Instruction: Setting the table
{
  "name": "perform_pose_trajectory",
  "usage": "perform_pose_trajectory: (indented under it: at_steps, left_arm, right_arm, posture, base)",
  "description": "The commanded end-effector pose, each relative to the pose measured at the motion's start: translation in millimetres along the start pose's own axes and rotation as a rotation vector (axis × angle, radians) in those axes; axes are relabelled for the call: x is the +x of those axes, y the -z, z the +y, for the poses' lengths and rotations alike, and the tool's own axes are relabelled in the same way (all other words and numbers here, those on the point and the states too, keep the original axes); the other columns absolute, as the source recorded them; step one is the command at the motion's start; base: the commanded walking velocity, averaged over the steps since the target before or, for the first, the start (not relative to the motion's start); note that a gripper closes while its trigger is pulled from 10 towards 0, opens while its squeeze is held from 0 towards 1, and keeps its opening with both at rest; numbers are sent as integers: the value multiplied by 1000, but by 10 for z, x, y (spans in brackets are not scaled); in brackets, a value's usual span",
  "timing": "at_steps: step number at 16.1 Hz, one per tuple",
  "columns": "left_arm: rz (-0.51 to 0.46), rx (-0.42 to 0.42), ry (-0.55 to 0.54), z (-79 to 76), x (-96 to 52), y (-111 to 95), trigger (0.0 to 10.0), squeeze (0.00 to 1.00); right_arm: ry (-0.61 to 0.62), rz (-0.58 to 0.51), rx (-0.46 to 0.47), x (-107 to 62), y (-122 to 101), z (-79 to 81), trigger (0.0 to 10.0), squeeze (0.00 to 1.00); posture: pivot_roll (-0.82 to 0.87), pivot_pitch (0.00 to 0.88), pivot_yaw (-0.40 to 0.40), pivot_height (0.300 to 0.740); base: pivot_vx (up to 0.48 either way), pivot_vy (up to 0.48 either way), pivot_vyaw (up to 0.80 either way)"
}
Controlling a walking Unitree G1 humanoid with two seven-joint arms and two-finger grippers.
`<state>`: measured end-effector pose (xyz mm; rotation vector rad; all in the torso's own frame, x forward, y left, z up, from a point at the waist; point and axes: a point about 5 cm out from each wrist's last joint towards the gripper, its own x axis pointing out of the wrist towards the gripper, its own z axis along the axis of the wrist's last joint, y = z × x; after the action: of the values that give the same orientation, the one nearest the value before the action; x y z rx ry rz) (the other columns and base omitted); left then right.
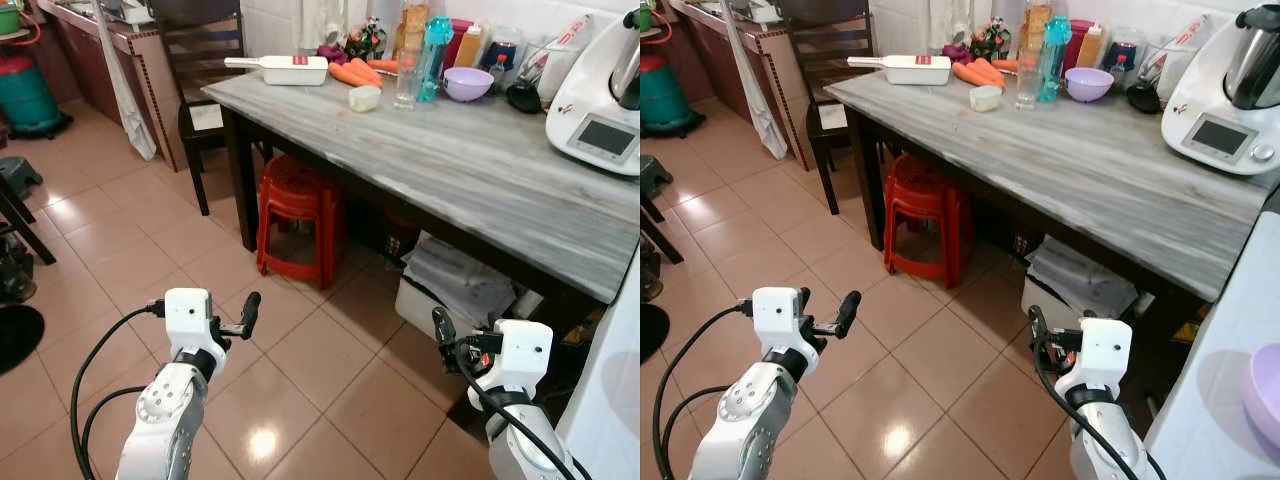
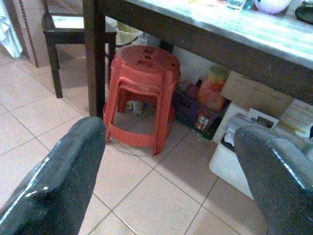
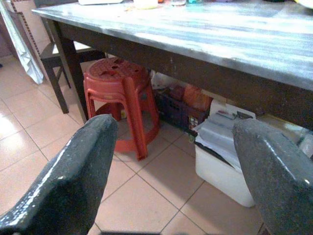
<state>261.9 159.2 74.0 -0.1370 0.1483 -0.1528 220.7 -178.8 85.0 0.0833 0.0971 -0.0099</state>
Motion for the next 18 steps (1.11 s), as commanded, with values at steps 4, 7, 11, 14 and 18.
perform_pose_trajectory:
  at_steps: [4,7,11,14,18]
  left_arm:
    - [21,7,-15,11,12,11,10000,0]
    - [24,11,-14,14,17,15,10000,0]
    - [22,15,-11,22,22,7,10000,0]
    - [1,19,36,7,9,-10,10000,0]
    - [-5,23,85,-33,16,-35,10000,0]
  right_arm:
    - [10,11,9,-1,21,-24,10000,0]
    - [14,12,11,-1,28,-23,10000,0]
    - [18,12,13,5,34,-26,10000,0]
    - [23,13,12,7,36,-35,10000,0]
    - [33,12,10,11,39,-49,10000,0]
  posture:
    - [-21,0,-29,740]
    - [-21,0,-25,740]
    - [-20,0,-24,740]
    - [-20,0,-24,740]
    - [-18,0,-21,740]
  base:
    - [-349,0,0]
    - [-366,0,0]
    - [-357,0,0]
    - [0,0,0]
    - [0,0,0]
